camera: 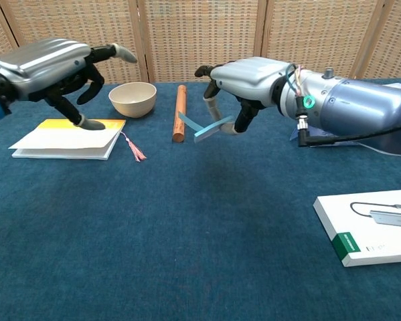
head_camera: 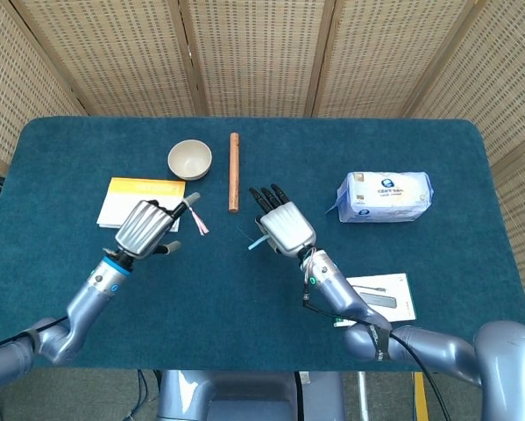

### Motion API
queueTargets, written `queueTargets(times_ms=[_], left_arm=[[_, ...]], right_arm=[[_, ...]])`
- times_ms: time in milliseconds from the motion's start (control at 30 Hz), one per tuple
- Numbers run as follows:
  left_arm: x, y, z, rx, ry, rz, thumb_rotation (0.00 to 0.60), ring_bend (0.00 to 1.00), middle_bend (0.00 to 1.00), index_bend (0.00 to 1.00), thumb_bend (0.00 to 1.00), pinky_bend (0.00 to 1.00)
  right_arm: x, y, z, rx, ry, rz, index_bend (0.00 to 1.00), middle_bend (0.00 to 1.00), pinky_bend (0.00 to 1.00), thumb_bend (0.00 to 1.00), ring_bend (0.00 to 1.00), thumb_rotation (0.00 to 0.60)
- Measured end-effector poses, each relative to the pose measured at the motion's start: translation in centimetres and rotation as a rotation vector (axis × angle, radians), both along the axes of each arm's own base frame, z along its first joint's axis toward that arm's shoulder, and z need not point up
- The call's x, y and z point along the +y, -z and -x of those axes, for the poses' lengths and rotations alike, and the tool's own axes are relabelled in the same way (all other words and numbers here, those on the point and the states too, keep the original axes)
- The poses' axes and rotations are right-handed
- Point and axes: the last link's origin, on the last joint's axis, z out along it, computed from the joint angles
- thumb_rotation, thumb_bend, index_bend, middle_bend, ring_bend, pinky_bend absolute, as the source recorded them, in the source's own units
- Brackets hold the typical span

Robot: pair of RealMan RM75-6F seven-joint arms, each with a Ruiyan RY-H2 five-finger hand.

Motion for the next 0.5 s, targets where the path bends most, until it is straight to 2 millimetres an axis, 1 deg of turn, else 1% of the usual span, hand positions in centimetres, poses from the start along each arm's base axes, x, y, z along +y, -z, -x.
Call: queueTargets(times_ms=[167, 267, 367, 400, 500], left_arm=[[1.0, 2.6, -2.3, -0.061, 0.037, 0.036, 0.600, 0.91, 0.88, 0.29, 0.00, 0.84], [1.4, 3.8, -3.4, -0.081, 0.046, 0.067, 0.600, 0.91, 0.88, 0.30, 0.00, 0.84], [1.6, 4.5, -4.1, -0.078, 0.054, 0.083, 0.600, 0.91, 0.88, 0.32, 0.00, 0.84], [1.7, 4.7, -4.2, -0.081, 0.055, 0.087, 0.600, 0.91, 0.88, 0.33, 0.01, 0.84], [1.9, 5.1, -4.6, -0.100, 0.049, 0.102, 0.600, 0.91, 0.88, 0.35, 0.08, 0.84]], right_arm=[[0.6, 0.4, -1.4, -0.029, 0.023, -0.007, 0.59, 0.00, 0.03, 0.47, 0.00, 0.600], [1.0, 0.5, -1.9, -0.049, 0.034, -0.014, 0.59, 0.00, 0.03, 0.47, 0.00, 0.600], [1.2, 0.6, -2.2, -0.058, 0.038, -0.020, 0.59, 0.00, 0.03, 0.47, 0.00, 0.600], [1.3, 0.6, -2.3, -0.061, 0.039, -0.022, 0.59, 0.00, 0.03, 0.47, 0.00, 0.600], [1.5, 0.7, -2.5, -0.068, 0.042, -0.029, 0.59, 0.00, 0.03, 0.47, 0.00, 0.600]])
